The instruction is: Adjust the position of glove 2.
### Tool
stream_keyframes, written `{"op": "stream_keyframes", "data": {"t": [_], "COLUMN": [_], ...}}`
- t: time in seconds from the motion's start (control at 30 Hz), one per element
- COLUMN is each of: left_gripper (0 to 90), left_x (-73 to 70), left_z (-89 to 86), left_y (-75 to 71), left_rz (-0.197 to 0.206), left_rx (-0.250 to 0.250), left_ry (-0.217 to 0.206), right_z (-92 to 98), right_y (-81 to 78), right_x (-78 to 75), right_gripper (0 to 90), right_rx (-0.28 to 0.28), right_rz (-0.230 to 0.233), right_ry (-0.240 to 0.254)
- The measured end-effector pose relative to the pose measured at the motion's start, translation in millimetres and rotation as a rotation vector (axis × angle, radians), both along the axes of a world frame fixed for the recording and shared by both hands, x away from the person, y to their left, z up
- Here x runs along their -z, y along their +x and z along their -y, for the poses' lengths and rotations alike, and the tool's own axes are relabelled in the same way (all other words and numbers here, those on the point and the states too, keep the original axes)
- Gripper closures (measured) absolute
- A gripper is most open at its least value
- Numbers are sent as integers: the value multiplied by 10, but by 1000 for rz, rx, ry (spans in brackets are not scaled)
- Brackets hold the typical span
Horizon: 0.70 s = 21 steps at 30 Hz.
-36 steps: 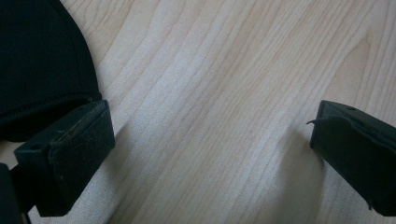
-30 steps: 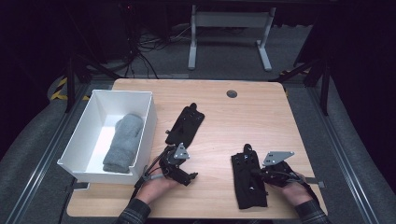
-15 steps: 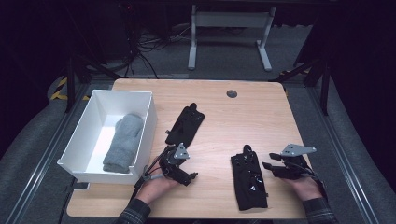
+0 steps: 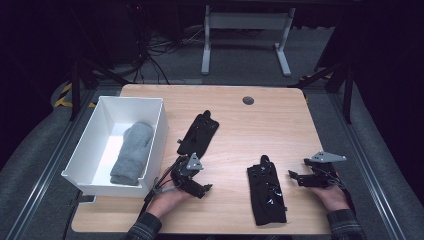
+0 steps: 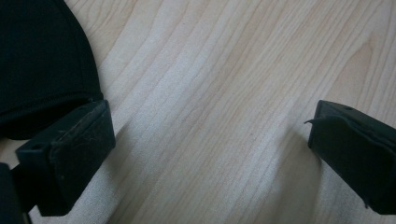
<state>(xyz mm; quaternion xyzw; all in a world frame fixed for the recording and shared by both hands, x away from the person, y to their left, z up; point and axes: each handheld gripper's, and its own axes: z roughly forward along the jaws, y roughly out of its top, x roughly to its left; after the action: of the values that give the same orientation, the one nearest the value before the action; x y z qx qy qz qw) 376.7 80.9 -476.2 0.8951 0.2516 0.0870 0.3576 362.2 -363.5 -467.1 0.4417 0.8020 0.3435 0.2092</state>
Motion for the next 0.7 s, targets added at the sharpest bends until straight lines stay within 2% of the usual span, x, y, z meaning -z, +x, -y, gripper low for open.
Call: {"op": "stream_keyframes", "data": {"t": [0.1,0.2,0.33,0.37,0.47,0.6,0.67,0.7], "left_gripper": [115,157,285,285,478,685,755,778], "left_x": [-44,-83,-145,-205,-293,-384,-403,-410], "left_z": [-12,-22,-40,-40,-40,-42,-27,-5], "left_y": [2,9,12,28,83,196,240,270], "left_rz": [-15,-20,-20,-21,-11,-15,-7,-12], "left_rx": [-20,-31,-47,-65,-91,-139,-151,-158], "left_ry": [10,1,-14,-13,-25,-41,-30,-11], "right_z": [-6,-5,-4,-4,-4,-5,-4,-4], "right_y": [0,2,3,3,3,2,3,3], "right_x": [7,9,9,9,9,9,9,9], "right_gripper": [159,158,158,158,158,158,158,158], "right_rx": [4,1,0,0,0,2,0,0], "right_rz": [3,2,1,1,1,2,1,1], "right_ry": [3,7,7,7,7,7,7,7]}}
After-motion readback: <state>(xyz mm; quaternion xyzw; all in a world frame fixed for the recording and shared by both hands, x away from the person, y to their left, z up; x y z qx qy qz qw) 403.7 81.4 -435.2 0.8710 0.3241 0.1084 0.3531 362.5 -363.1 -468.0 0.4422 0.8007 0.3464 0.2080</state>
